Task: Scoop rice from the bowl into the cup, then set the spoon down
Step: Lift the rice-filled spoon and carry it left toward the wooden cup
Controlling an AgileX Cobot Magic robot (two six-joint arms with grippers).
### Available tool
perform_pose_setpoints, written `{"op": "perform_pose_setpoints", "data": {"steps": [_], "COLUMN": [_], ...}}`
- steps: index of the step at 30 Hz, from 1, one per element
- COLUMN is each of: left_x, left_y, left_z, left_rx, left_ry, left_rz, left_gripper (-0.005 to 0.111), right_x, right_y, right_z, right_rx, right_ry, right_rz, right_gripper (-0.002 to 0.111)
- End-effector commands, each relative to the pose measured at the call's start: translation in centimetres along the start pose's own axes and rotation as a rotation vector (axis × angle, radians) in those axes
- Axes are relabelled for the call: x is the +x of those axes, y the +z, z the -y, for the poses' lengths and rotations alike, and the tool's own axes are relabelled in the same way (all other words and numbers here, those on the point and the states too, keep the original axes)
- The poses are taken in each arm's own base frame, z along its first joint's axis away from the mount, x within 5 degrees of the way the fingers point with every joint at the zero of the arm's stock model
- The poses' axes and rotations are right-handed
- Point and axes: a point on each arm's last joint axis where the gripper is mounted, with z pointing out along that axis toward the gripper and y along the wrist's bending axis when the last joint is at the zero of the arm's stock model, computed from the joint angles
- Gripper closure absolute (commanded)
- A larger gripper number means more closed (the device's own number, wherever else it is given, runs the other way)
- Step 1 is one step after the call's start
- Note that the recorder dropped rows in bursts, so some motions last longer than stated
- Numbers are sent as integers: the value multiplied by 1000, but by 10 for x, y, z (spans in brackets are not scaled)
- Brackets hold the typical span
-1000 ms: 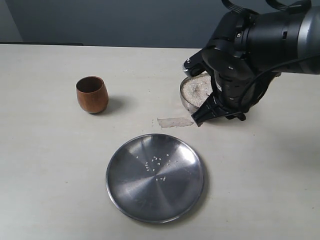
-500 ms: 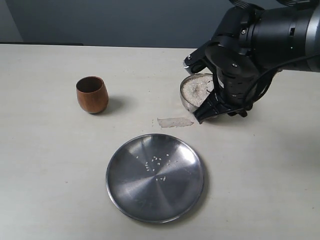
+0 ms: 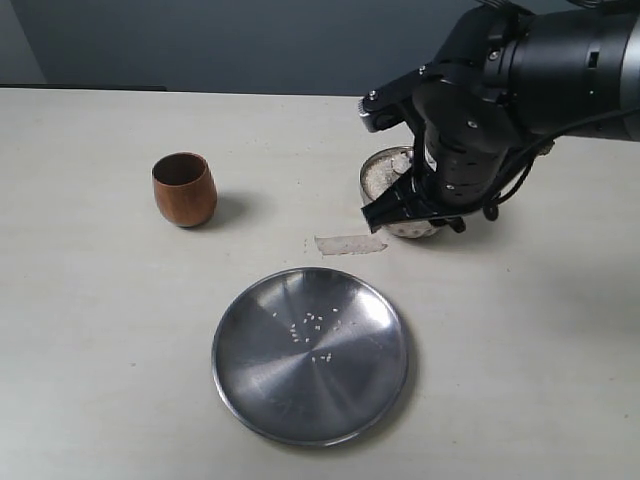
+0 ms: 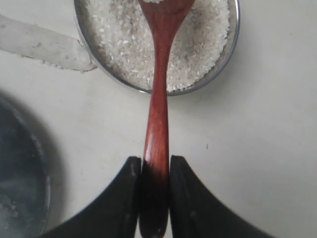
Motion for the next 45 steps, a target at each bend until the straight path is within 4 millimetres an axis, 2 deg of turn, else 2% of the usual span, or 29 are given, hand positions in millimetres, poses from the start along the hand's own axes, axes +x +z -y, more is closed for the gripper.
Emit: {"op": "perform_pose_setpoints", "data": {"steps": [1, 15, 31, 37, 40, 42, 45], "left_x": [-2, -2, -2, -2, -2, -2, -2], "left_y": [-1, -1, -1, -1, -1, -1, -1], "left_z": [0, 0, 0, 0, 0, 0, 0], "left_rx": [3, 3, 2, 2, 2, 2, 1], "left_ry": [6, 6, 7, 7, 7, 7, 9], "left_rz": [6, 6, 5, 5, 5, 5, 5], "left_gripper": [106, 106, 106, 106, 106, 106, 106], "right_x": [-1, -9, -26, -28, -39, -47, -57], "right_y": [-9, -26, -38, -13, -9, -15, -23], "right_z": [5, 1, -22, -34, -39, -44, -65], "right_rx": [-12, -155, -357, -359, -356, -359, -369], "right_ry": [43, 155, -241, -288, -309, -327, -392], "right_rz": [32, 152, 425, 366, 376, 401, 426], "right_gripper": [109, 109, 109, 109, 109, 109, 109]}}
